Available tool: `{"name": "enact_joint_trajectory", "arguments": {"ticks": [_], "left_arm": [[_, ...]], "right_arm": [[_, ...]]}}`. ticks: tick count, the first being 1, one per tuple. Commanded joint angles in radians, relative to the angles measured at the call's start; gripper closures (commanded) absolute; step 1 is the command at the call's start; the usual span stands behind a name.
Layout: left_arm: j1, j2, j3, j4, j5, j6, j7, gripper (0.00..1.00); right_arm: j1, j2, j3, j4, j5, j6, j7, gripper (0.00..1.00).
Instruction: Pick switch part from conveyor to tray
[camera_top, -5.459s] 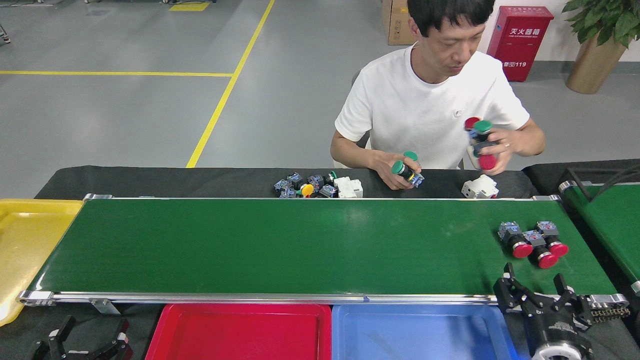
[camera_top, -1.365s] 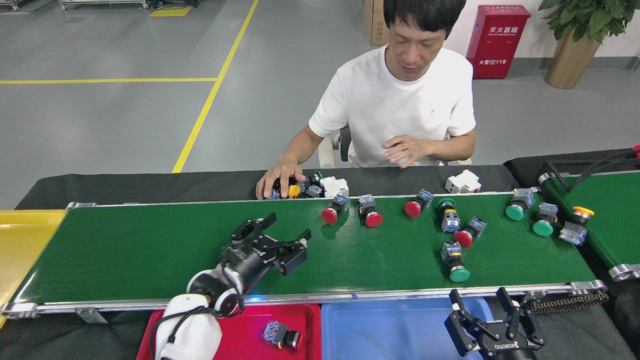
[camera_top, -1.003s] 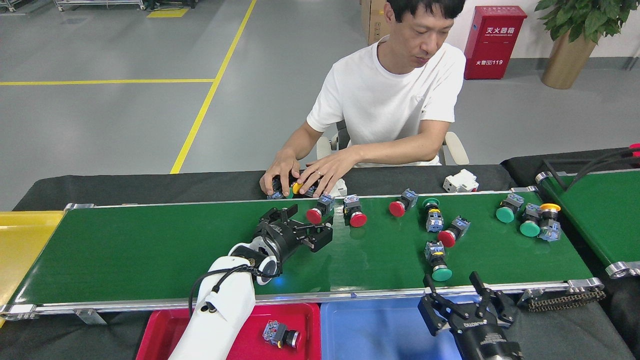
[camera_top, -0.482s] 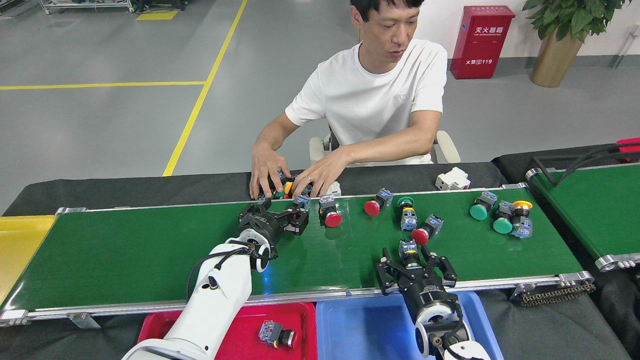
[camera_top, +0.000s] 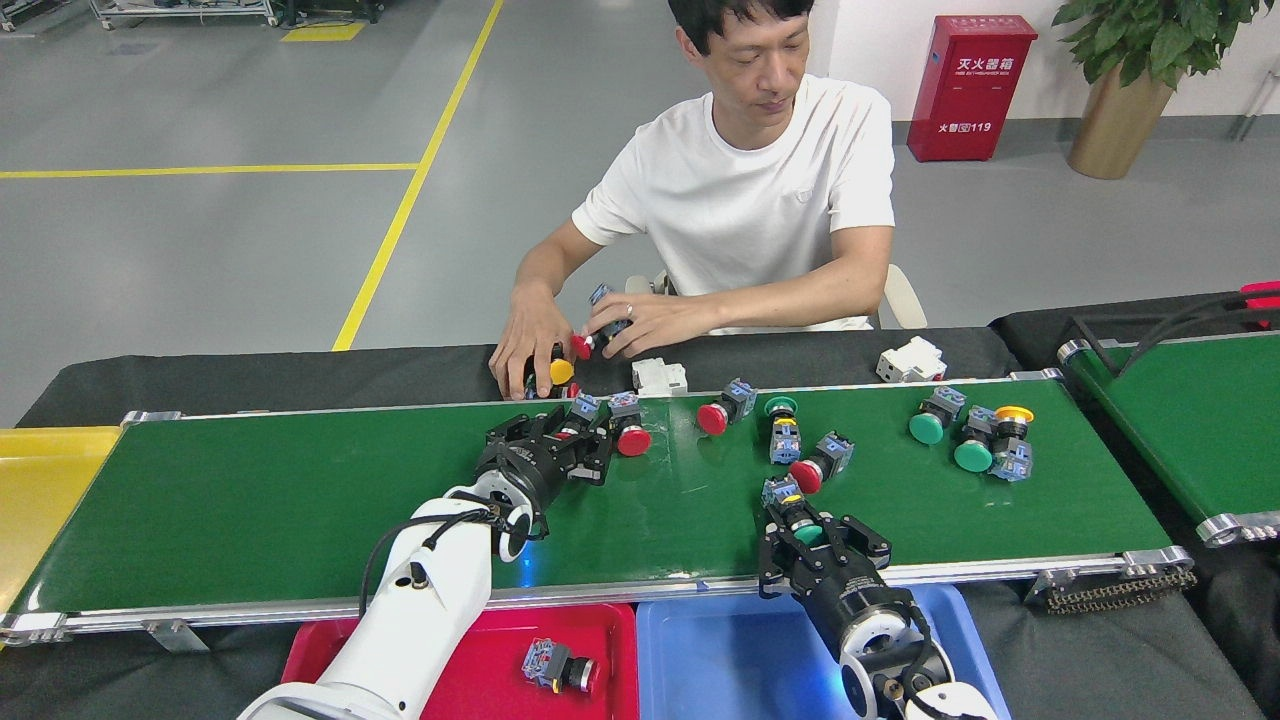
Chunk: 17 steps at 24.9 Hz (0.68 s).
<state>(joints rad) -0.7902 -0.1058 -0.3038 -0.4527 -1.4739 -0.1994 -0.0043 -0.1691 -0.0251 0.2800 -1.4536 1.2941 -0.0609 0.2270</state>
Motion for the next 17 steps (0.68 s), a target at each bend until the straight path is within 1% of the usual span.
{"name": "enact_joint_trajectory", "arguments": {"ticks": [1,3,5,6,7,8,9,10,11,12,13,14,15,17], "left_arm": [[-0.009,0.008,-0.002,-0.009,-0.006,-0.002,0.004,0.93],[0.003,0.015,-0.002,-0.023,-0.005,-0.009,0.004,0.95],[0.022,0.024,0.006,-0.092,0.000,-0.049,0.004,0.95],[0.049,0.044,0.011,-0.166,0.003,-0.086,0.004,0.94],[0.104,0.078,0.014,-0.274,0.003,-0.129,0.001,0.93],[0.175,0.113,0.014,-0.388,0.003,-0.166,-0.006,0.92],[0.271,0.158,0.015,-0.535,0.003,-0.205,-0.011,0.89],[0.345,0.190,0.015,-0.636,0.003,-0.230,-0.025,0.86],[0.466,0.247,0.018,-0.808,0.004,-0.271,-0.057,0.80],[0.539,0.282,0.025,-0.909,0.009,-0.298,-0.074,0.70],[0.631,0.317,0.043,-1.028,0.017,-0.327,-0.086,0.41],[0.700,0.333,0.061,-1.101,0.023,-0.344,-0.088,0.14],[0.776,0.339,0.092,-1.167,0.030,-0.365,-0.086,0.00],[0.858,0.334,0.150,-1.213,0.038,-0.410,-0.086,0.00]], "right_arm": [[0.020,-0.021,-0.007,-0.091,-0.035,-0.094,0.003,0.97],[0.076,-0.052,-0.008,-0.174,-0.073,-0.158,0.005,0.95],[0.146,-0.091,-0.008,-0.252,-0.116,-0.244,0.005,0.94],[0.178,-0.102,-0.008,-0.275,-0.133,-0.298,0.005,0.93],[0.211,-0.102,-0.007,-0.292,-0.136,-0.350,0.005,0.92],[0.235,-0.099,-0.007,-0.297,-0.137,-0.390,0.005,0.90],[0.255,-0.099,-0.004,-0.298,-0.136,-0.431,0.006,0.88],[0.266,-0.099,0.001,-0.298,-0.136,-0.461,0.008,0.86],[0.272,-0.085,0.013,-0.297,-0.136,-0.487,0.009,0.80],[0.273,-0.067,0.028,-0.297,-0.134,-0.488,0.012,0.66],[0.273,-0.039,0.053,-0.297,-0.127,-0.478,0.031,0.23],[0.273,-0.019,0.062,-0.297,-0.121,-0.468,0.060,0.05],[0.273,-0.004,0.068,-0.297,-0.110,-0.459,0.097,0.04],[0.273,0.007,0.068,-0.297,-0.108,-0.461,0.115,0.03]]}}
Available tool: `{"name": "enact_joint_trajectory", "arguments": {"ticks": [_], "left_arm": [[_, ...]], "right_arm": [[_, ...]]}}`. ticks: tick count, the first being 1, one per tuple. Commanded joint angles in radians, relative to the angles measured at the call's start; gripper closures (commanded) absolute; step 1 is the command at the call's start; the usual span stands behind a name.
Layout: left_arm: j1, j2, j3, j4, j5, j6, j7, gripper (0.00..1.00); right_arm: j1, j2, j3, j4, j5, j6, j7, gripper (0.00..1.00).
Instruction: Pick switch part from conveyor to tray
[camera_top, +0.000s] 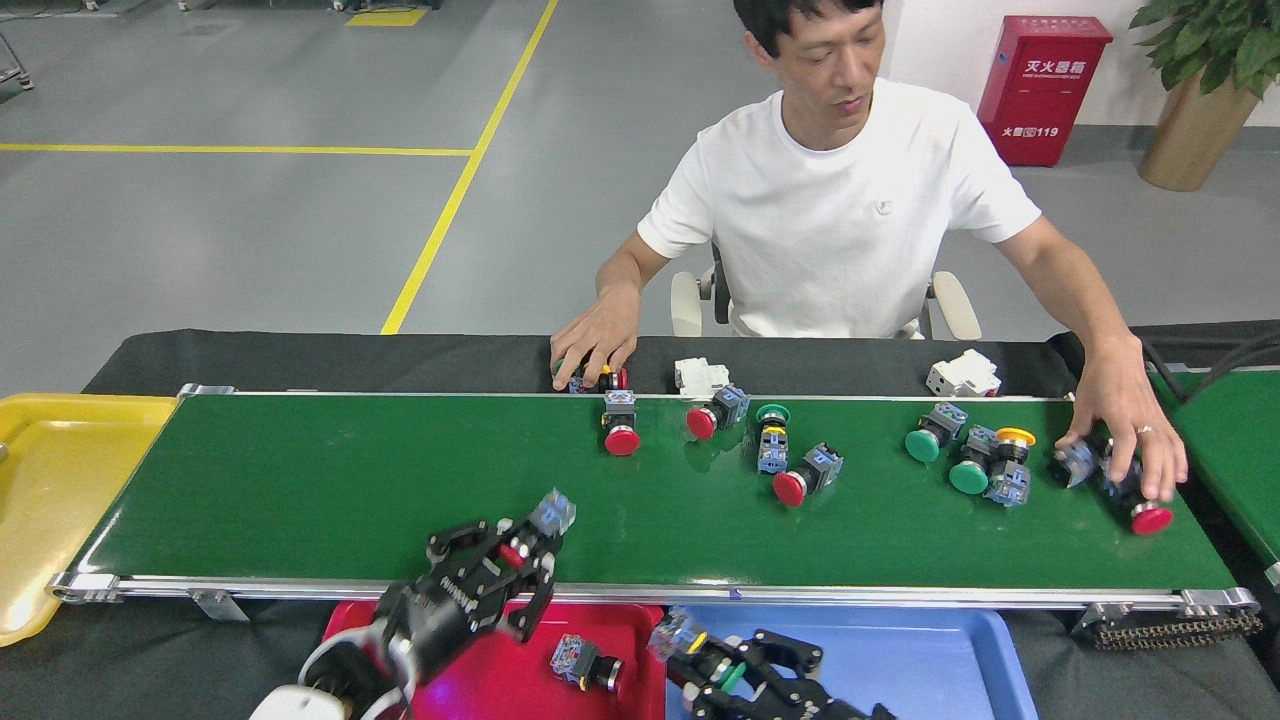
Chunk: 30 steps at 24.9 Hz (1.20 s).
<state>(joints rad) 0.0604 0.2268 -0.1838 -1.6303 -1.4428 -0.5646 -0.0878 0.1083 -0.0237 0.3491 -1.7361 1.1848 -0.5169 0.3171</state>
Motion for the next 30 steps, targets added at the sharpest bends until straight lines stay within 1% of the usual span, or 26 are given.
{"name": "enact_joint_trajectory", "arguments": {"ticks": [1,3,5,6,7,8,10,11,12,15,16,18,19,20,21,23,24,25,26,28,30], "left_arm": [[0.013,0.000,0.056,-0.037,0.007,-0.061,-0.003,0.00],[0.013,0.000,0.096,-0.031,0.009,-0.064,0.000,0.00],[0.016,-0.004,0.168,-0.022,0.005,-0.044,0.008,0.00],[0.022,-0.023,0.233,-0.005,0.001,-0.011,0.026,0.01],[0.026,-0.052,0.290,0.015,-0.005,0.046,0.068,0.01],[0.030,-0.066,0.320,0.030,-0.015,0.095,0.103,0.01],[0.049,-0.075,0.383,0.063,-0.065,0.222,0.211,0.01],[0.067,-0.075,0.405,0.076,-0.071,0.258,0.246,0.01],[0.084,-0.075,0.423,0.089,-0.070,0.269,0.266,0.01],[0.127,-0.072,0.468,0.090,-0.067,0.265,0.275,0.00],[0.130,-0.072,0.463,0.087,-0.067,0.264,0.275,0.00],[0.111,-0.073,0.458,0.089,-0.070,0.252,0.267,0.00],[0.093,-0.073,0.449,0.089,-0.067,0.218,0.260,0.00],[0.055,-0.075,0.426,0.096,-0.070,0.158,0.249,0.00],[0.004,-0.075,0.391,0.109,-0.071,0.097,0.220,0.00],[-0.076,-0.078,0.348,0.150,-0.071,0.028,0.143,0.00],[-0.126,-0.086,0.323,0.187,-0.073,0.017,0.102,0.00],[-0.191,-0.090,0.290,0.245,-0.073,0.017,0.063,0.00],[-0.241,-0.095,0.257,0.297,-0.073,0.022,0.040,0.00],[-0.358,-0.115,0.207,0.440,-0.073,0.046,0.028,0.00],[-0.452,-0.127,0.187,0.549,-0.076,0.106,0.028,0.00]], "right_arm": [[-0.004,0.004,-0.001,-0.014,0.001,-0.008,0.025,0.03],[-0.009,0.005,-0.001,-0.011,0.003,-0.003,0.025,0.03],[-0.010,0.008,-0.002,-0.016,0.001,-0.003,0.026,0.03],[-0.010,0.010,-0.007,-0.019,-0.001,-0.002,0.026,0.03],[-0.010,0.010,-0.024,-0.022,-0.001,0.003,0.025,0.03],[-0.012,0.008,-0.048,-0.026,-0.001,0.011,0.025,0.03],[-0.013,0.014,-0.150,-0.033,-0.002,0.025,0.019,0.04],[-0.018,0.030,-0.206,-0.033,-0.002,0.026,0.010,0.04],[-0.027,0.047,-0.266,-0.033,-0.002,0.029,-0.004,0.04],[-0.032,0.085,-0.434,-0.033,-0.002,0.049,-0.070,0.05],[-0.032,0.090,-0.489,-0.031,-0.002,0.064,-0.101,0.06],[-0.032,0.090,-0.553,-0.025,-0.002,0.112,-0.158,0.08],[-0.030,0.090,-0.572,-0.017,-0.001,0.156,-0.185,0.08],[-0.025,0.087,-0.578,-0.014,0.004,0.213,-0.214,0.09],[-0.018,0.082,-0.578,-0.014,0.006,0.273,-0.248,0.09],[0.008,0.079,-0.578,-0.013,0.022,0.360,-0.326,0.09],[0.027,0.079,-0.578,-0.013,0.041,0.397,-0.360,0.07],[0.048,0.077,-0.573,-0.010,0.062,0.422,-0.366,0.04],[0.073,0.077,-0.569,-0.005,0.075,0.426,-0.366,0.04],[0.131,0.076,-0.564,-0.005,0.091,0.426,-0.366,0.04],[0.136,0.077,-0.542,-0.007,0.091,0.426,-0.365,0.04]]}}
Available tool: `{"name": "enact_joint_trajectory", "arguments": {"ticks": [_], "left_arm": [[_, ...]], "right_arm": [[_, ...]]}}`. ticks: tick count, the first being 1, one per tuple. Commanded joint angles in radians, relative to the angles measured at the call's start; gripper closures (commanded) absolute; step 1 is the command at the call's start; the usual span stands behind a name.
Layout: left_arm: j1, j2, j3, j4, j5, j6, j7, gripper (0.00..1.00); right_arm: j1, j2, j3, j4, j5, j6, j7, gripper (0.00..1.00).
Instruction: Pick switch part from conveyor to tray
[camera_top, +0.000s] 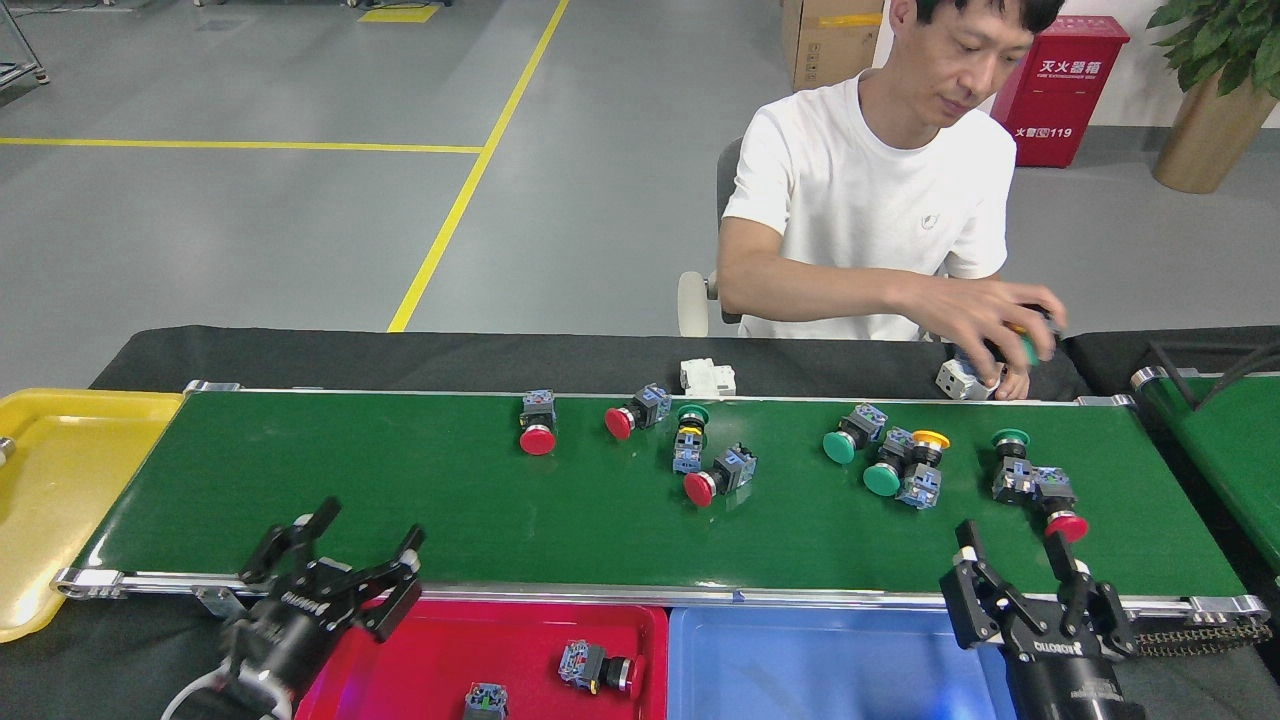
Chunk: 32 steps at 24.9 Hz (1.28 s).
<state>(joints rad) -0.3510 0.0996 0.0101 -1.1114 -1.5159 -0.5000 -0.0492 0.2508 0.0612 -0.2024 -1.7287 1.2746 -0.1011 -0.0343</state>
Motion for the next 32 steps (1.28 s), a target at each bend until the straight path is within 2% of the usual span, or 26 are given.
{"name": "enact_joint_trajectory", "arguments": {"ticks": [1,6,8,12,14,16,17,19,21,22,24,25,27,29,32], "left_arm": [[-0.077,-0.001,-0.015,0.079,-0.003,0.063,-0.011,0.00],[-0.227,-0.001,-0.038,0.311,0.000,0.141,-0.006,0.00],[-0.260,-0.001,-0.038,0.357,0.003,0.139,-0.006,0.00],[-0.276,-0.001,-0.044,0.389,0.002,0.136,-0.006,0.00],[-0.278,-0.001,-0.045,0.398,0.002,0.141,-0.006,0.00],[-0.295,-0.003,-0.047,0.427,0.002,0.162,-0.006,0.00],[-0.310,-0.006,-0.047,0.453,0.002,0.196,-0.004,0.01],[-0.345,-0.021,-0.052,0.513,-0.003,0.319,0.005,0.04],[-0.376,-0.023,-0.059,0.578,-0.003,0.402,0.031,0.15],[-0.391,-0.023,-0.068,0.607,-0.003,0.432,0.058,0.28],[-0.407,-0.023,-0.073,0.637,-0.001,0.463,0.121,0.72],[-0.407,-0.023,-0.073,0.639,0.002,0.465,0.127,0.89],[-0.407,-0.026,-0.078,0.630,0.003,0.455,0.131,0.96],[-0.399,-0.026,-0.085,0.616,-0.001,0.445,0.132,0.97],[-0.341,-0.024,-0.107,0.481,0.005,0.328,0.129,0.96]], "right_arm": [[-0.010,-0.006,0.017,-0.014,0.002,0.012,-0.013,0.04],[-0.015,-0.009,0.066,-0.014,0.003,0.011,-0.013,0.04],[-0.030,-0.007,0.090,-0.014,0.006,0.015,-0.013,0.04],[-0.119,0.011,0.115,0.005,0.052,0.024,0.043,0.04],[-0.171,0.048,0.158,0.040,0.094,0.029,0.068,0.04],[-0.217,0.074,0.204,0.101,0.158,0.090,0.073,0.05],[-0.249,0.078,0.255,0.150,0.187,0.138,0.074,0.04],[-0.334,0.075,0.365,0.253,0.197,0.233,0.074,0.04],[-0.415,0.080,0.431,0.345,0.193,0.314,0.074,0.04],[-0.458,0.083,0.452,0.385,0.189,0.345,0.074,0.04],[-0.527,0.092,0.486,0.457,0.170,0.385,0.076,0.04],[-0.556,0.098,0.502,0.504,0.161,0.402,0.076,0.04],[-0.582,0.098,0.517,0.563,0.146,0.426,0.074,0.04],[-0.608,0.098,0.522,0.609,0.114,0.440,0.073,0.04],[-0.650,0.100,0.522,0.681,0.074,0.457,0.071,0.04]]}}
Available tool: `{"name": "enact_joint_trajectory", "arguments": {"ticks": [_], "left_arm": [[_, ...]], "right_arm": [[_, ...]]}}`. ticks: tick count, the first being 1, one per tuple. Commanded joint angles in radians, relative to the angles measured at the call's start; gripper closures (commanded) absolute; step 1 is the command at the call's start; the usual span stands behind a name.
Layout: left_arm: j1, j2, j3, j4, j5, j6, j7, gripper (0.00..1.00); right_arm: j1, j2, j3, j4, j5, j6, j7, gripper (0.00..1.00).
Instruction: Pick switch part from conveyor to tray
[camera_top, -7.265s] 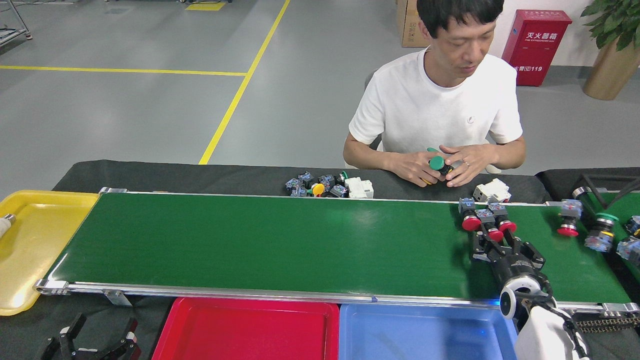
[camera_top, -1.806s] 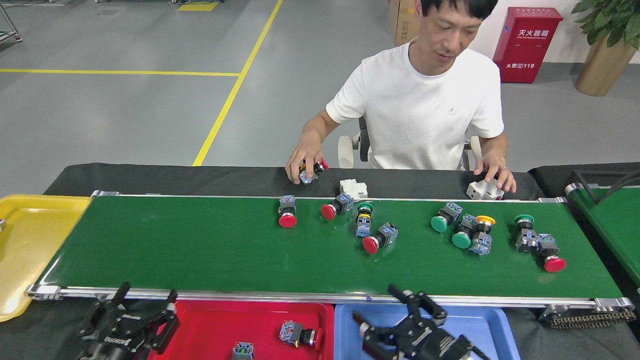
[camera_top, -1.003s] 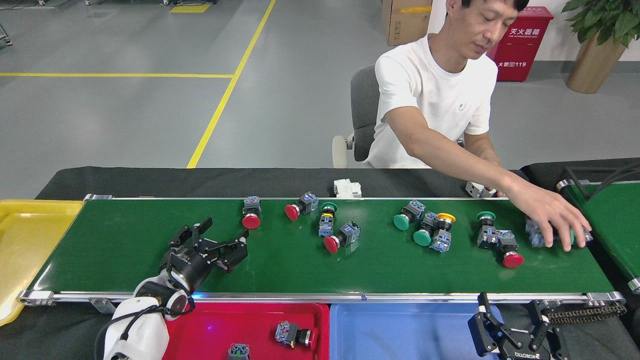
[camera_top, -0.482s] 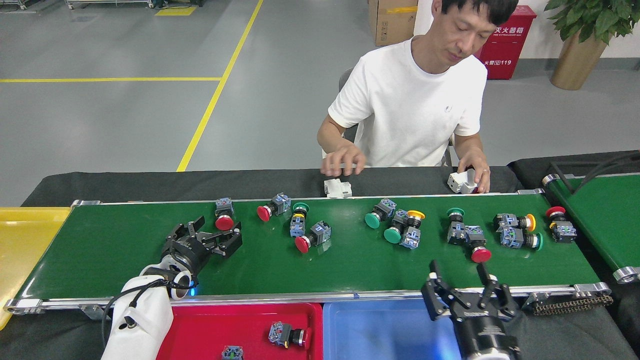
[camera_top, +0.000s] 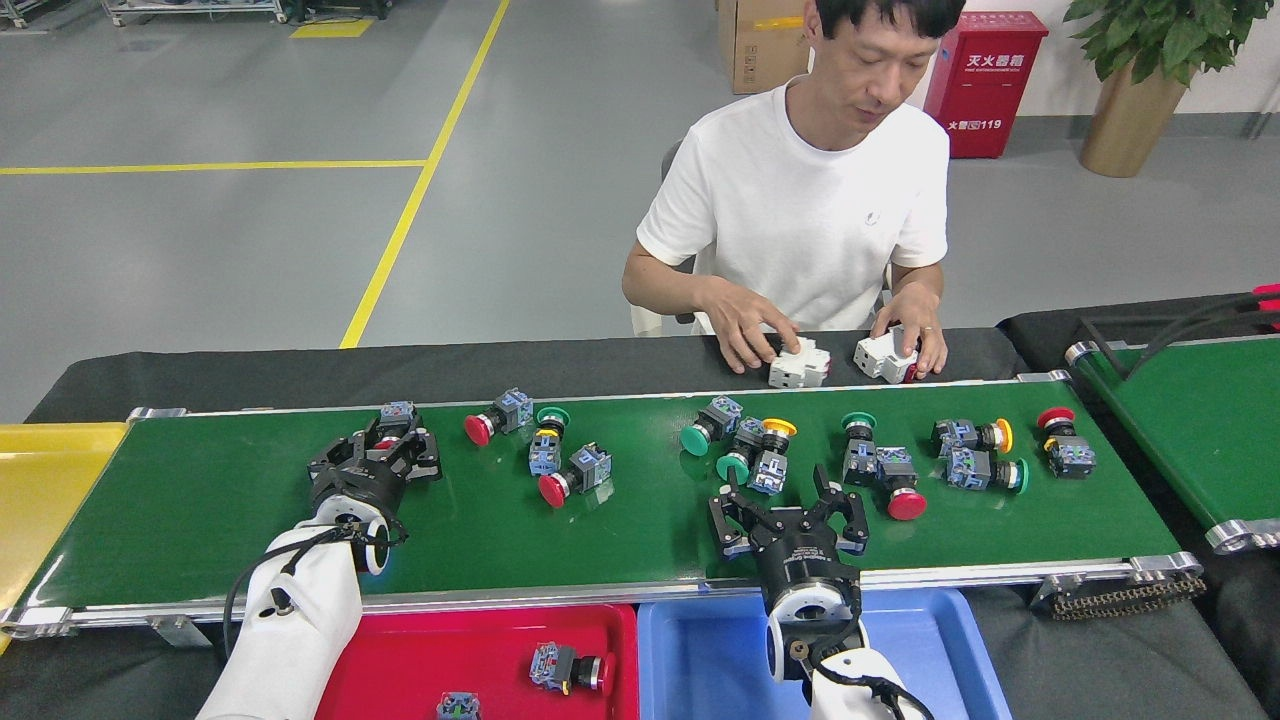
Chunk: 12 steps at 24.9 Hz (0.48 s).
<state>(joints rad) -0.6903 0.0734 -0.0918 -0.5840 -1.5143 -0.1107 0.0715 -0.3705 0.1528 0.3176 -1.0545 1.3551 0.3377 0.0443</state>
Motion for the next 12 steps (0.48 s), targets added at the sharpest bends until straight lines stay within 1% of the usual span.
{"name": "enact_joint_trajectory", "arguments": {"ticks": [1,2,3,4,5,6,7,8,9,10,11,12], "left_arm": [[0.051,0.011,0.001,-0.155,0.008,-0.121,0.004,0.96],[0.110,0.022,0.006,-0.261,0.013,-0.173,0.002,0.95],[0.192,0.037,0.017,-0.393,0.023,-0.239,-0.006,0.91],[0.282,0.065,0.037,-0.522,0.036,-0.305,-0.024,0.90],[0.360,0.088,0.057,-0.620,0.049,-0.359,-0.039,0.88],[0.466,0.112,0.080,-0.740,0.074,-0.429,-0.058,0.82],[0.555,0.129,0.098,-0.838,0.097,-0.498,-0.068,0.73],[0.647,0.151,0.121,-0.927,0.120,-0.580,-0.072,0.58],[0.718,0.172,0.142,-0.982,0.126,-0.653,-0.072,0.36],[0.759,0.183,0.159,-1.005,0.128,-0.675,-0.073,0.12],[0.796,0.184,0.176,-1.016,0.126,-0.675,-0.073,0.00],[0.813,0.187,0.184,-1.013,0.121,-0.675,-0.073,0.00]], "right_arm": [[-0.045,0.008,-0.002,0.022,-0.011,0.040,-0.009,0.04],[-0.053,0.007,-0.002,0.030,-0.016,0.050,-0.006,0.06],[-0.054,0.001,0.000,0.028,-0.022,0.050,-0.001,0.11],[-0.056,-0.006,0.001,0.028,-0.024,0.046,0.008,0.18],[-0.056,-0.010,0.001,0.025,-0.025,0.038,0.026,0.27],[-0.056,-0.019,0.005,0.022,-0.025,0.018,0.040,0.50],[-0.054,-0.035,0.005,0.018,-0.027,-0.023,0.040,0.72],[-0.053,-0.048,0.003,0.018,-0.028,-0.075,0.040,0.92],[-0.053,-0.050,0.001,0.016,-0.030,-0.106,0.042,0.94],[-0.051,-0.052,0.001,0.016,-0.031,-0.112,0.042,0.95],[-0.051,-0.052,0.001,0.016,-0.033,-0.115,0.040,0.96],[-0.051,-0.052,0.001,0.013,-0.039,-0.118,0.040,0.96]]}}
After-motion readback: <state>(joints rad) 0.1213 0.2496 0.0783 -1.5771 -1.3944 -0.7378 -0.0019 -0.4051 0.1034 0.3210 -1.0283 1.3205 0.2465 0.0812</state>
